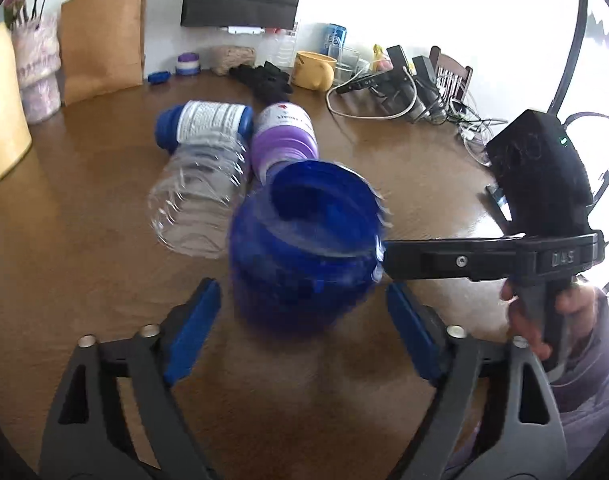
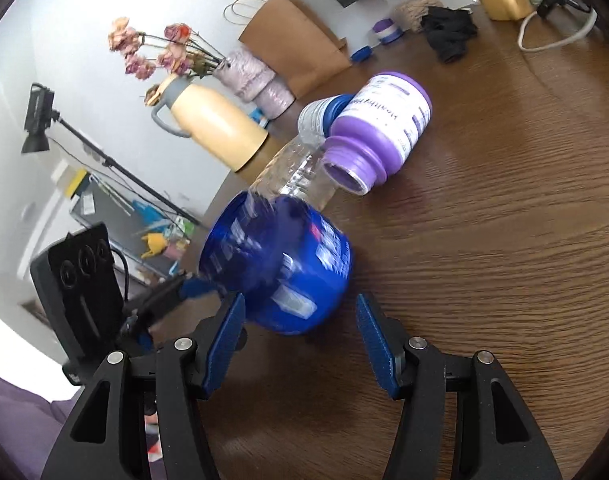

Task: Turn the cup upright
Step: 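Rotate the blue jar opening upward with the left gripper, releasing the right gripper, then set the upright blue jar on the table and open the left gripper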

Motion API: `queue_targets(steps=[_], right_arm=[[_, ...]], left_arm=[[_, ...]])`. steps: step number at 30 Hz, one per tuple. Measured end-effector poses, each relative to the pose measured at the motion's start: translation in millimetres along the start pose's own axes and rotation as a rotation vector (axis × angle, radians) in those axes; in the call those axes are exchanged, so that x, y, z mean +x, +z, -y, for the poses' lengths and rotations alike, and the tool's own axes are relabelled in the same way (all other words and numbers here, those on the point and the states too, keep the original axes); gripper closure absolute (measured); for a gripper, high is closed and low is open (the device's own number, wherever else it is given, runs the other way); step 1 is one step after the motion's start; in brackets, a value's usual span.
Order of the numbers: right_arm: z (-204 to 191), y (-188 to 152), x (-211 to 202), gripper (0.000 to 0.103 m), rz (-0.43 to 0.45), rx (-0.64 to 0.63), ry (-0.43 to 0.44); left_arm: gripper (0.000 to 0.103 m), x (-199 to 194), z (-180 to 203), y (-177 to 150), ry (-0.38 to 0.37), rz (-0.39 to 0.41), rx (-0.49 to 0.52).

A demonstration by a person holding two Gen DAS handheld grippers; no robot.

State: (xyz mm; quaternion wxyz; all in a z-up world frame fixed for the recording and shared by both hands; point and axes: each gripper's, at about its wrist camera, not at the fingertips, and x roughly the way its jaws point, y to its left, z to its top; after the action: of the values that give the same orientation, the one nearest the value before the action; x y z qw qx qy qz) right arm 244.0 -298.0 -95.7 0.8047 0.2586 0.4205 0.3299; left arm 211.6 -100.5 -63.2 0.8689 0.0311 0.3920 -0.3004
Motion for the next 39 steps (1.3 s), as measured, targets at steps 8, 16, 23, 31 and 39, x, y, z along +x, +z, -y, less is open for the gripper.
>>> queue_targets(steps=[8,16,23,31,39], right_arm=[[9.5,2.2,-21.9,0.041,0.067,0.038,-0.054],[-4.7,7.9,-16.6,0.027,0.061,-0.028,-0.144],[-17.8,16.7,10.9,0.026,0.019,-0.066,-0.126],[-47.9,59.4,36.0,0.026,0.012,-0.15,-0.267],[-60.9,72.5,43.5,0.025,0.028,-0.186,-0.319]], left_arm=[[0.016,23.8,13.0,11.1,0.059,0.032,0.01],[0.016,-18.1,1.7,-1.5,0.157,0.111,-0.059],[0.016,-50.2,-65.6,15.5,0.366,0.21,-0.143],[0.016,10.8,-160.1,66.5,0.528,0.14,-0.321],[0.015,38.3,-186.8,70.7,0.46,0.097,-0.336]])
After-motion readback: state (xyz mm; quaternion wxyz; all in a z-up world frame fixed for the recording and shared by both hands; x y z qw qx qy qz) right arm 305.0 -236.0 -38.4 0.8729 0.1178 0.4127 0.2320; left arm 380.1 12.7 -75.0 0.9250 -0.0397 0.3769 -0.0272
